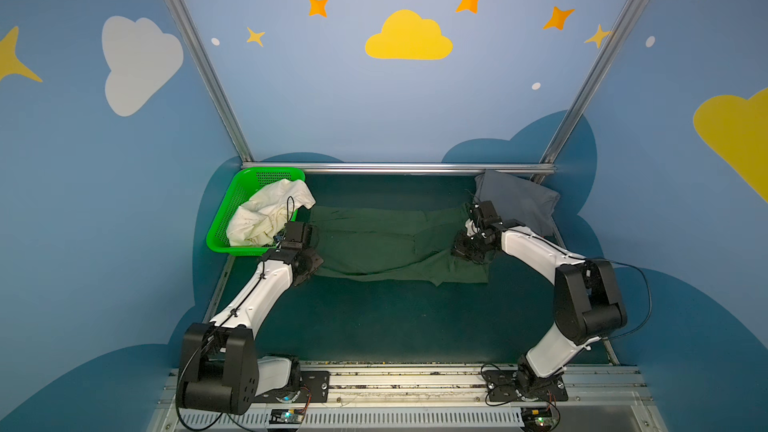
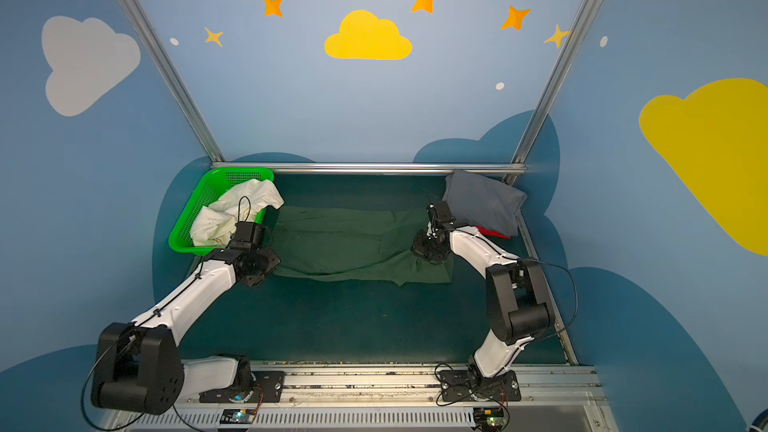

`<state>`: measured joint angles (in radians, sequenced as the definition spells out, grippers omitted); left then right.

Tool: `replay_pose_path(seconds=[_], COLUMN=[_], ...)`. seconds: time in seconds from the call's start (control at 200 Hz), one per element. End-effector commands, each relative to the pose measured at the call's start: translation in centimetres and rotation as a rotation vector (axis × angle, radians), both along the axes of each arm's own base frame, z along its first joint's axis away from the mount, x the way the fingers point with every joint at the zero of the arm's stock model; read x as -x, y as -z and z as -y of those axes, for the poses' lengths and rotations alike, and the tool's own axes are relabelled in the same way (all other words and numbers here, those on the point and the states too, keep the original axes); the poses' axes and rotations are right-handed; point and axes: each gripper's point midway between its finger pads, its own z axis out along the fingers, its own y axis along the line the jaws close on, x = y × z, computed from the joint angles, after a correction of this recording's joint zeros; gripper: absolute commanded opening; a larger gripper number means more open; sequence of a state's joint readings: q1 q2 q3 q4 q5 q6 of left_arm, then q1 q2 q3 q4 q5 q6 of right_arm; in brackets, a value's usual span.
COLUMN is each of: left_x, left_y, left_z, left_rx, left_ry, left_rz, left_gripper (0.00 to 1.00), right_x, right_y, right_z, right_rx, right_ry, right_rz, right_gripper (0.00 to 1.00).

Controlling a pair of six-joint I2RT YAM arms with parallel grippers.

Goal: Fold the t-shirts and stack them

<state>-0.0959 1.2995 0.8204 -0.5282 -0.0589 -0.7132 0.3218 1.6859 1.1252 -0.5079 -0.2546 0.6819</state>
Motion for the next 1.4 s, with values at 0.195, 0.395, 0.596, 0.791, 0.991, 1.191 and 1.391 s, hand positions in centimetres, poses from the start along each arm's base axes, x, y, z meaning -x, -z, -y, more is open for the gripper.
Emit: replay_pose_path(seconds=[0.195,0.395,0.596,0.791,0.991,1.191,1.391], left_x=[-0.9,-1.5,-2.6,-3.4,-4.6,-5.8,-6.9], left_y=[0.1,-0.2,0.1,0.5,0.1,1.0,1.2], left_z=[-0.6,-1.2,-1.4,-1.9,-2.8,-3.0,-2.7], left_rx=[-0.032,-0.068,-0.08,-0.094,-0.121,-0.119,-0.099], left_ry=[-0.009,-0.022,-0.022,-0.038,-0.061,-0.06,-0.052], left_rz=[-0.005,0.002,-0.02,-0.029,-0.01,-0.021,-0.005], left_gripper=[0.03,0.03,0.03,0.03,0.03,0.03,0.42], right_x=[-2.1,-2.6,-3.0,-3.5,-3.9,-4.3,-4.9], right_y=[0.0,-0.3,-0.7,-0.8,-0.2,0.2,0.1], right_z=[-0.5,-0.4,-0.3,0.0,-0.4,-0.6,-0.2], right_rx=[-0.029,-0.022,-0.02,-0.011,-0.023,-0.031,-0.017], right_ry=[0.026,0.03,0.03,0.031,0.024,0.009,-0.011], right_rz=[0.012,0.024,0.03,0.025,0.007,-0.001,-0.022], right_gripper=[0.0,0.0,0.0,0.0,0.0,0.0,0.0])
